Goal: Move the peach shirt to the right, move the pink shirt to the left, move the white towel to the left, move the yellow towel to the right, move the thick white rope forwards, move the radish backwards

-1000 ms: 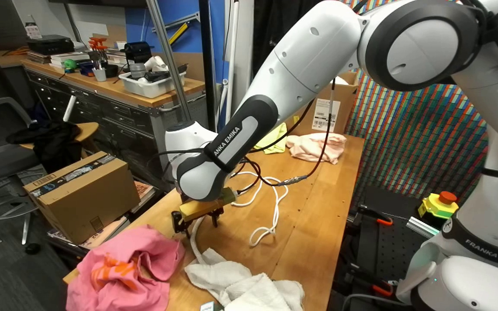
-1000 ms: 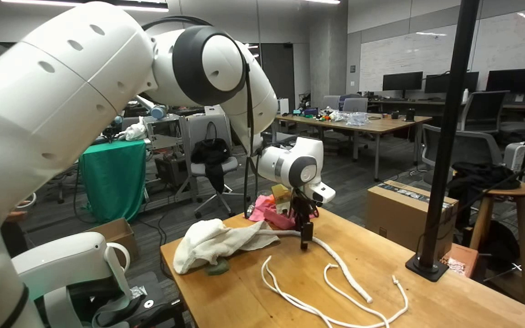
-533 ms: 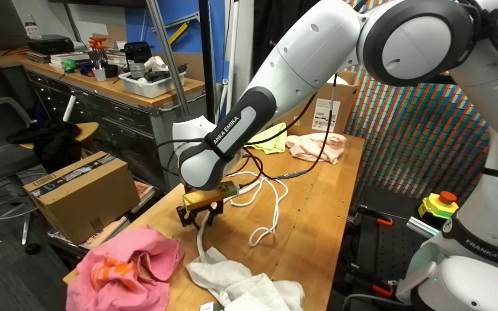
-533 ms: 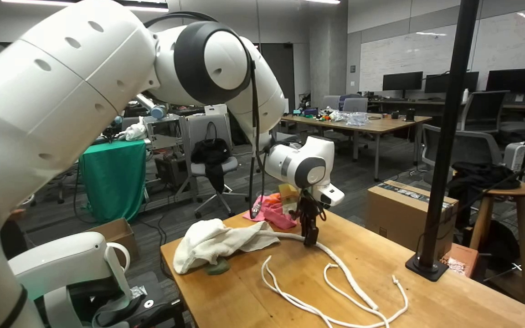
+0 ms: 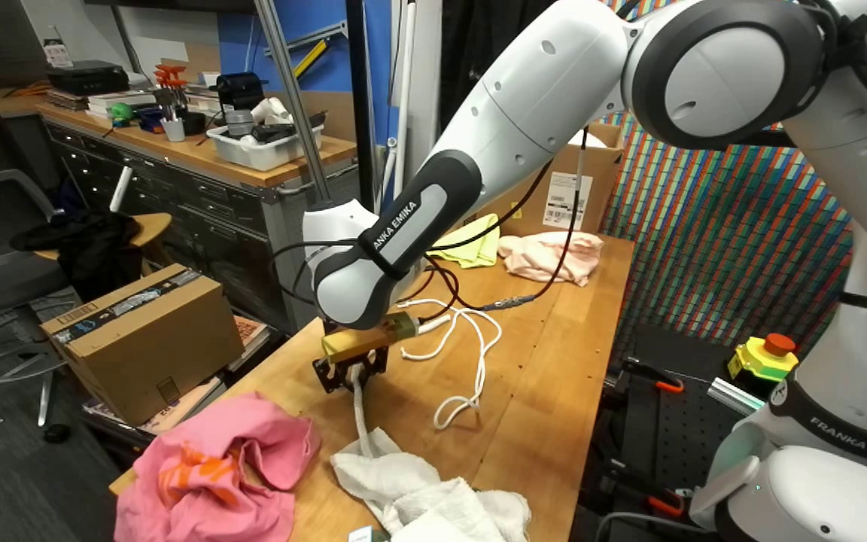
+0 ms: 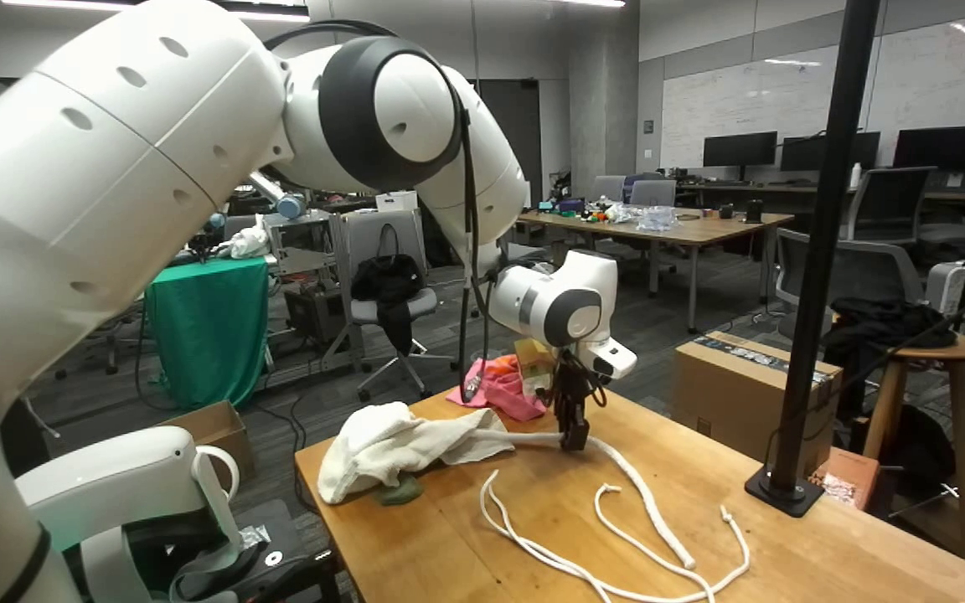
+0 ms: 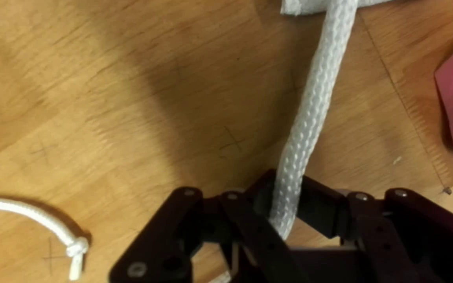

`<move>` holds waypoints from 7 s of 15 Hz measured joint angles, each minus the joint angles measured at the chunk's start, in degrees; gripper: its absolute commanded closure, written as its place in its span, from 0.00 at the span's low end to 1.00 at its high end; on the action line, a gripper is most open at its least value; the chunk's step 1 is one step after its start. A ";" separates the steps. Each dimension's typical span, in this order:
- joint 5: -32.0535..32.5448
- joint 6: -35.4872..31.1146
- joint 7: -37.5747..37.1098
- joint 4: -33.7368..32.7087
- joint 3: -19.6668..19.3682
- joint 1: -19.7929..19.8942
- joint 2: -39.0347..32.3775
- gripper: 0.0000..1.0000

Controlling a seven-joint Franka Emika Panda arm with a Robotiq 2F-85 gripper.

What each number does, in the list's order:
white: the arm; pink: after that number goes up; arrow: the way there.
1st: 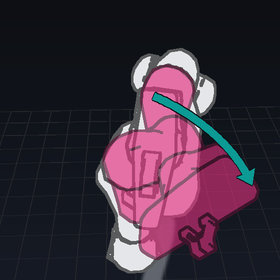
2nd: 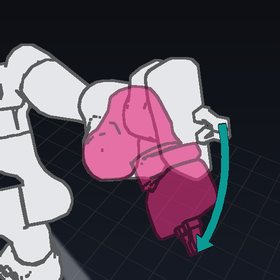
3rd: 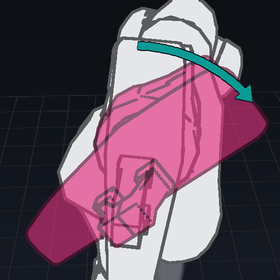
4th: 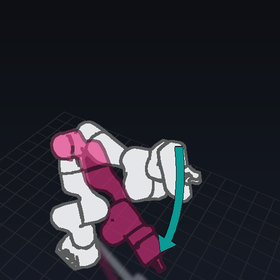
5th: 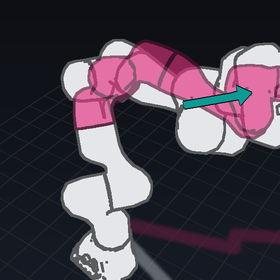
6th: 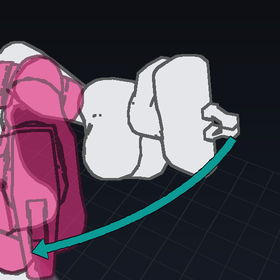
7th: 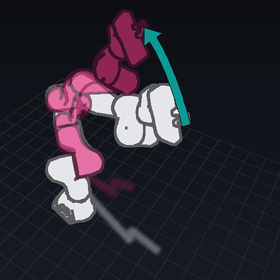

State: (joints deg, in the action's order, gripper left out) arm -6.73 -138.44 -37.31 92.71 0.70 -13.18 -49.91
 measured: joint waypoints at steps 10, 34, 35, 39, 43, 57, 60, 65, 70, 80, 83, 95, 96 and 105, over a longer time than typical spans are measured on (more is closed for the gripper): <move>7.93 0.24 0.24 5.77 -3.91 -3.73 8.34 0.94; 33.29 0.37 -20.38 14.68 -9.50 -5.85 33.38 0.95; 34.14 0.69 -21.21 14.90 -9.26 -5.73 34.46 0.95; 37.34 2.29 -24.67 15.68 -7.52 -4.78 39.02 0.96; 38.56 3.98 -26.89 16.36 -4.83 -2.66 43.74 0.96; 39.63 8.94 -28.46 19.30 -0.28 3.87 47.04 0.96; 39.63 11.75 -28.45 21.31 -0.28 5.29 47.93 0.96; 39.63 16.02 -28.44 26.25 -0.31 7.67 51.51 0.96; 39.55 18.39 -28.44 32.57 -0.45 10.89 56.35 0.97; 39.06 18.48 -28.47 44.13 -2.40 18.44 61.84 0.97; 39.04 18.43 -28.47 45.66 -3.87 20.56 61.84 0.97; 38.74 18.31 -28.45 49.28 -7.40 24.78 61.84 0.97; 38.72 18.28 -28.44 49.86 -7.40 24.78 61.85 0.97; 36.62 16.98 -24.92 56.66 -6.71 24.01 61.38 0.97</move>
State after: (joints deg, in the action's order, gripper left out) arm 29.90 -121.47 -62.24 149.37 -6.01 10.83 11.48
